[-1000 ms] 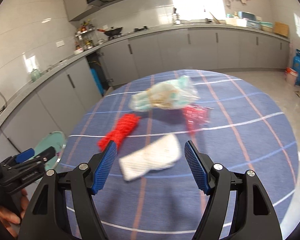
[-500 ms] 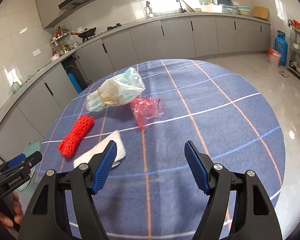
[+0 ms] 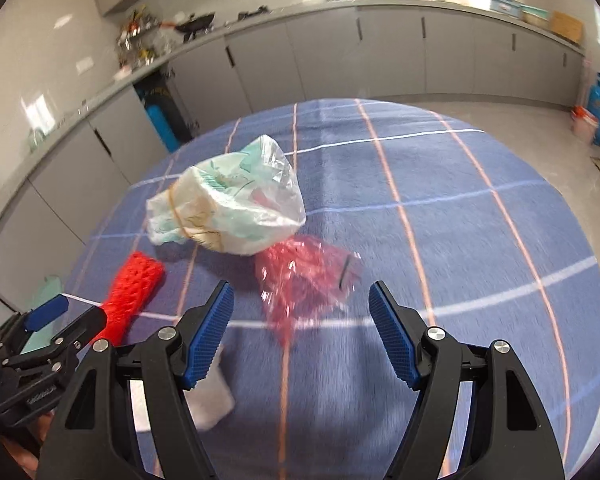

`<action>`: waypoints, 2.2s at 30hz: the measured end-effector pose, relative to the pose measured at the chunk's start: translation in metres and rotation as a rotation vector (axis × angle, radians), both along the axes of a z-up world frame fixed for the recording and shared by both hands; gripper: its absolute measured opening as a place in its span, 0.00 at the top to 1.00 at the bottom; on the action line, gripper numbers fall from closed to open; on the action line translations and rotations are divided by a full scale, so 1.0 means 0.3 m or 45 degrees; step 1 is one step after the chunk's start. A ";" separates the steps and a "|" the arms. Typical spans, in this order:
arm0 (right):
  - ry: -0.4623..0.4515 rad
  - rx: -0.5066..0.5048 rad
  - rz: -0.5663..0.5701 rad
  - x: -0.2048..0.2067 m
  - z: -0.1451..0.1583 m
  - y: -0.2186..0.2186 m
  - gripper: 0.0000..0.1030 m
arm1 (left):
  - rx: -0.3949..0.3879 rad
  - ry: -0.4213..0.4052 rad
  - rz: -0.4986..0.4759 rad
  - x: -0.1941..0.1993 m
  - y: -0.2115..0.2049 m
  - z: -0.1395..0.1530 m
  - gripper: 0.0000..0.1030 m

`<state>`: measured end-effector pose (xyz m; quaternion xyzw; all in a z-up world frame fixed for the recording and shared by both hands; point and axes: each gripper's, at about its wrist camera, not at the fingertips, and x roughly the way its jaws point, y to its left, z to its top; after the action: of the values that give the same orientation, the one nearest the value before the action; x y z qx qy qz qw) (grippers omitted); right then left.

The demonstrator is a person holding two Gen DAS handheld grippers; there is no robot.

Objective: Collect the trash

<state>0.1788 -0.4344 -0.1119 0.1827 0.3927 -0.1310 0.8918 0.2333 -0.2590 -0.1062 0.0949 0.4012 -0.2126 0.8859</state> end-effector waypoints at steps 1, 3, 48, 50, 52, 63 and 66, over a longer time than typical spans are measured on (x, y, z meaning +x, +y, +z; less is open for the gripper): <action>0.019 -0.021 0.016 0.023 -0.009 -0.003 0.33 | 0.003 0.004 0.001 0.008 -0.011 -0.007 0.17; 0.039 -0.045 0.043 0.057 -0.020 -0.008 0.33 | 0.013 0.015 0.005 0.028 -0.031 -0.023 0.17; -0.096 0.009 -0.201 -0.299 0.089 0.122 0.72 | -0.091 0.012 0.021 -0.107 0.140 0.080 0.77; -0.100 0.012 -0.208 -0.304 0.089 0.134 0.72 | -0.089 0.015 0.016 -0.106 0.140 0.079 0.77; -0.101 0.010 -0.209 -0.303 0.090 0.141 0.72 | -0.094 0.014 0.012 -0.109 0.140 0.082 0.77; -0.112 -0.013 -0.179 -0.292 0.107 0.197 0.72 | -0.139 -0.010 0.005 -0.122 0.196 0.104 0.77; -0.123 -0.002 -0.168 -0.291 0.110 0.222 0.72 | -0.141 -0.015 0.016 -0.122 0.219 0.107 0.77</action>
<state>0.0914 -0.3679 -0.0790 0.2137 0.3362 -0.1807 0.8993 0.1966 -0.1933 -0.0741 0.0445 0.3842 -0.2283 0.8935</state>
